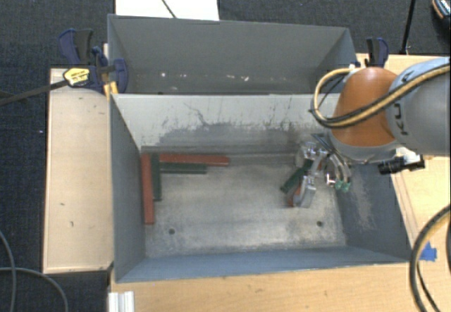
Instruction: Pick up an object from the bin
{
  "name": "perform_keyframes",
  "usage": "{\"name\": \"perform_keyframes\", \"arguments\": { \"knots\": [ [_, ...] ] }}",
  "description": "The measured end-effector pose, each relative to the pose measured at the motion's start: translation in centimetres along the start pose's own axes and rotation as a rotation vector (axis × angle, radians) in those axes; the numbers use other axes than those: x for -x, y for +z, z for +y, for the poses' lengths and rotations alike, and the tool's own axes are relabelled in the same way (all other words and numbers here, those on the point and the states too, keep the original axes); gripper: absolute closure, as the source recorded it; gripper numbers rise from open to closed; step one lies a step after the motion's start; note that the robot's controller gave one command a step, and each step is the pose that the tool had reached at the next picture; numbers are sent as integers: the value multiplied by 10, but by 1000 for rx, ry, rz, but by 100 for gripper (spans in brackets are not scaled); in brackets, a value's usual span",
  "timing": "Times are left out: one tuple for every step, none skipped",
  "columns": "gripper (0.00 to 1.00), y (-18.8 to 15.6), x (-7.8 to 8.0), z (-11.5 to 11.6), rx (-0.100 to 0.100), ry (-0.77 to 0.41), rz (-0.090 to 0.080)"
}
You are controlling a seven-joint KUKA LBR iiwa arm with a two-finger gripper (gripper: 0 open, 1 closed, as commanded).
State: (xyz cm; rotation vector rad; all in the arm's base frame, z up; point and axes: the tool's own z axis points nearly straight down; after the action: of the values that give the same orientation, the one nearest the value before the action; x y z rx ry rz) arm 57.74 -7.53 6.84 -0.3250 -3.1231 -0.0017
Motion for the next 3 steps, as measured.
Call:
{"name": "perform_keyframes", "arguments": {
  "knots": [
    [0, -118, -29, -5, -1, -156, -12],
    [0, 0, -5, 13, 0, -650, 1],
    [0, -3, 15, -25, -4, -831, -7]
  ]
}}
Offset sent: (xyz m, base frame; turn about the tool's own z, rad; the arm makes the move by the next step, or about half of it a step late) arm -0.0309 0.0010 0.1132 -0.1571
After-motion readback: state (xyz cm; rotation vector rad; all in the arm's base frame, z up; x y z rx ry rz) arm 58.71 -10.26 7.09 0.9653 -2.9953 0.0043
